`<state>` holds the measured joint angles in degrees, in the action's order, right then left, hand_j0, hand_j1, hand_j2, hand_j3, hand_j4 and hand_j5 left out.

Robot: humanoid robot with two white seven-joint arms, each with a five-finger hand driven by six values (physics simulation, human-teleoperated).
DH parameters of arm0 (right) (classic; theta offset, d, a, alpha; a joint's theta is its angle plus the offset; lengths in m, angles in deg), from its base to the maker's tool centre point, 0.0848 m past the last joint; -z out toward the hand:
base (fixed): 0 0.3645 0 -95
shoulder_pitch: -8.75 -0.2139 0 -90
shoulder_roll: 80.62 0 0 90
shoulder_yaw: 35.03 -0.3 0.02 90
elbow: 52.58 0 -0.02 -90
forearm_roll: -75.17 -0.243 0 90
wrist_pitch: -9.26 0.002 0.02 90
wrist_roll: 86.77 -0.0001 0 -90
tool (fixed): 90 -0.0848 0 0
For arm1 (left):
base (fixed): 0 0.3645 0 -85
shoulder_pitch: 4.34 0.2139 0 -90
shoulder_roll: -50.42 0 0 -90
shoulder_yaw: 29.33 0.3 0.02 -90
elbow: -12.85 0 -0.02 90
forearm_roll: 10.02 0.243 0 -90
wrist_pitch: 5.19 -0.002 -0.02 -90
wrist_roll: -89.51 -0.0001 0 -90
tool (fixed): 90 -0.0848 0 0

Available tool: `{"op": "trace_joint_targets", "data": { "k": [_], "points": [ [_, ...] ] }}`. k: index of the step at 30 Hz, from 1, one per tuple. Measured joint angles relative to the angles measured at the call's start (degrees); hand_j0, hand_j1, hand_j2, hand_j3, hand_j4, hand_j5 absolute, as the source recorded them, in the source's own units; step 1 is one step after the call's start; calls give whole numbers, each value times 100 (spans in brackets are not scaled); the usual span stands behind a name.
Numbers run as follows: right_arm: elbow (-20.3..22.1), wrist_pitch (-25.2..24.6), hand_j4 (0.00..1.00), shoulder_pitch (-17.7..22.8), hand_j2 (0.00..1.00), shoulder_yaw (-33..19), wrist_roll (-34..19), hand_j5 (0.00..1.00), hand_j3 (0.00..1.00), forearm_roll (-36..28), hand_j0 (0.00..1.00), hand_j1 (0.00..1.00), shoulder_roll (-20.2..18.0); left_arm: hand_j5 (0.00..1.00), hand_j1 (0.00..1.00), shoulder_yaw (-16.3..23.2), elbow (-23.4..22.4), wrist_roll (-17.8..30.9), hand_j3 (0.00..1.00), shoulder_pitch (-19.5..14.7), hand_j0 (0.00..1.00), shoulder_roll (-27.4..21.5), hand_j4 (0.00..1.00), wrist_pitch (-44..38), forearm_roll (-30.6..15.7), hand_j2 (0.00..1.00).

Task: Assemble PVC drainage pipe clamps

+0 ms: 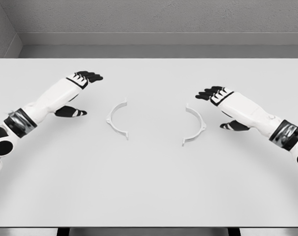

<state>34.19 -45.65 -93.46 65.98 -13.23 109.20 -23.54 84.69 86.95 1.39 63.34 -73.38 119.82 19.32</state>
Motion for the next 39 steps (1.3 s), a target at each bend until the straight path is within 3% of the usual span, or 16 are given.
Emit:
{"op": "trace_joint_targets", "data": {
  "k": [18,28,39],
  "points": [
    [-632,0,100,-343,100,317,5,100,100,167,100,100,350,100,100,299,-158,0,100,-132,100,528,100,0,47,100],
    [-687,0,100,-378,100,351,8,100,100,188,100,100,401,100,100,313,-673,0,100,-308,100,656,100,0,48,100],
    [-682,0,100,-413,100,408,1,100,100,265,100,100,547,100,100,318,-830,0,100,-316,100,745,100,0,48,100]
  ]
}}
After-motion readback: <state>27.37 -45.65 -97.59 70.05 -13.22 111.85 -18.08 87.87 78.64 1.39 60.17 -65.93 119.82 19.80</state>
